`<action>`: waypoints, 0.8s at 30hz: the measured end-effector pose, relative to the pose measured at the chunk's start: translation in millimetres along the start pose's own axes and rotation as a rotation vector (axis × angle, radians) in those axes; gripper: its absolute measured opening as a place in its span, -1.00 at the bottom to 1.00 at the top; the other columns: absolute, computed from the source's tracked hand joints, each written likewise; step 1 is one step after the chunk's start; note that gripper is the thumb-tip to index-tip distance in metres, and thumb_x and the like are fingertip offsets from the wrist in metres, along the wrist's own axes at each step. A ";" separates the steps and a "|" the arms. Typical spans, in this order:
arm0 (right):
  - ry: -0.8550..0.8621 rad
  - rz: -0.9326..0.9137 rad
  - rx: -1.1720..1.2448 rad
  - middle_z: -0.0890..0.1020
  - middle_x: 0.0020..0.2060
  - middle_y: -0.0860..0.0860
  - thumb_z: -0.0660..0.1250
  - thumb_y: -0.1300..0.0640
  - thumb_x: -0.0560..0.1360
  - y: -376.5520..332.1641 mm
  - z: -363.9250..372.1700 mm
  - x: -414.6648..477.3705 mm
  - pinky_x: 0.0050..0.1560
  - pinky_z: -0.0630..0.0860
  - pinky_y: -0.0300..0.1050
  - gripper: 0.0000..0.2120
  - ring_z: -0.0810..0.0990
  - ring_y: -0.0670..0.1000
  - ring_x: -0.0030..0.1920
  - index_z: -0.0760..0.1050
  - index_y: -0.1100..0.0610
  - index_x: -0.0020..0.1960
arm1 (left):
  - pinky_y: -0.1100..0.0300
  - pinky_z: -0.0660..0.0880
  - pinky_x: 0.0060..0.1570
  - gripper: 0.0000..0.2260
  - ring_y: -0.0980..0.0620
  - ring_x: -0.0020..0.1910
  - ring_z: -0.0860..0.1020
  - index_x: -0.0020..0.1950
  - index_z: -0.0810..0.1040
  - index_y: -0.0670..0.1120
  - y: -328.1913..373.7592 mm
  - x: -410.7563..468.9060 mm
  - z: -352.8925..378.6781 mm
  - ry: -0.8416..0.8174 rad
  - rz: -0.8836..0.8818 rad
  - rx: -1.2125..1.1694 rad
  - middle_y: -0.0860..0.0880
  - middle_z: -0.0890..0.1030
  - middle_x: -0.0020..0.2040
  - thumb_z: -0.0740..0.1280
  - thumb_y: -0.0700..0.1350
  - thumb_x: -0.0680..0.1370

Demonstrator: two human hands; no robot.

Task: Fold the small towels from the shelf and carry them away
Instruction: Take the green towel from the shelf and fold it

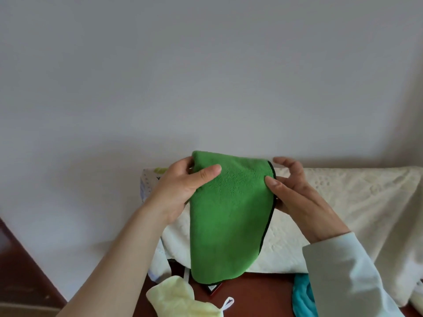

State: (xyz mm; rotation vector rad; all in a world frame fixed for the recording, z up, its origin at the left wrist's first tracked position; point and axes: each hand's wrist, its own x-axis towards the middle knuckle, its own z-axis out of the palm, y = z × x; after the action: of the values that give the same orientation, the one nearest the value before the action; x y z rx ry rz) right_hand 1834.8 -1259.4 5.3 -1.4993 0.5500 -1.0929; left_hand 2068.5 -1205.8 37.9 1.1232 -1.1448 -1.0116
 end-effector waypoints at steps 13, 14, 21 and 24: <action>-0.059 -0.029 -0.288 0.69 -0.12 0.02 0.33 0.36 0.58 -8.5 -22.6 10.6 0.05 0.61 -0.17 -0.57 0.67 -0.05 -0.05 0.50 -0.05 0.33 | 0.12 0.53 0.24 -0.30 0.00 0.05 0.69 0.49 0.38 0.27 0.4 -1.7 -3.8 0.091 0.118 0.276 -0.14 0.73 0.02 0.51 -0.26 0.50; -0.057 -0.036 -0.315 0.69 -0.11 0.04 0.32 0.33 0.60 -7.9 -24.5 11.1 0.08 0.61 -0.10 -0.60 0.66 -0.01 -0.02 0.52 -0.06 0.32 | 0.17 0.52 0.20 -0.39 0.04 0.01 0.67 0.45 0.45 0.24 1.6 -1.6 -3.2 0.096 0.123 0.328 -0.10 0.71 -0.03 0.52 -0.22 0.51; -0.050 -0.071 -0.353 0.62 -0.06 0.06 0.24 0.21 0.65 -6.7 -22.6 11.8 -0.05 0.61 -0.21 -0.75 0.60 -0.11 -0.10 0.58 0.02 0.25 | 0.09 0.56 0.05 -0.83 0.02 -0.07 0.57 0.07 0.72 0.12 0.9 -1.7 0.5 0.115 0.171 0.382 -0.26 0.65 -0.01 0.44 -0.14 0.58; -0.078 -0.008 -0.278 0.66 0.03 0.01 0.45 0.15 0.44 -11.6 -28.7 12.3 0.04 0.62 -0.22 -0.61 0.66 -0.05 -0.02 0.57 -0.03 0.25 | 0.08 0.59 0.22 -0.71 -0.03 0.06 0.66 0.17 0.70 0.07 4.8 -2.0 -3.0 0.029 0.125 0.333 -0.19 0.69 0.09 0.52 -0.22 0.50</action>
State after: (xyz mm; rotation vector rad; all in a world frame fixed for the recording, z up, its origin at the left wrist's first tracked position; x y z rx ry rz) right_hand 1813.1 -1281.3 18.1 -1.7784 0.6625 -0.9893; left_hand 2071.3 -1202.7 42.1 1.3038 -1.3756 -0.7220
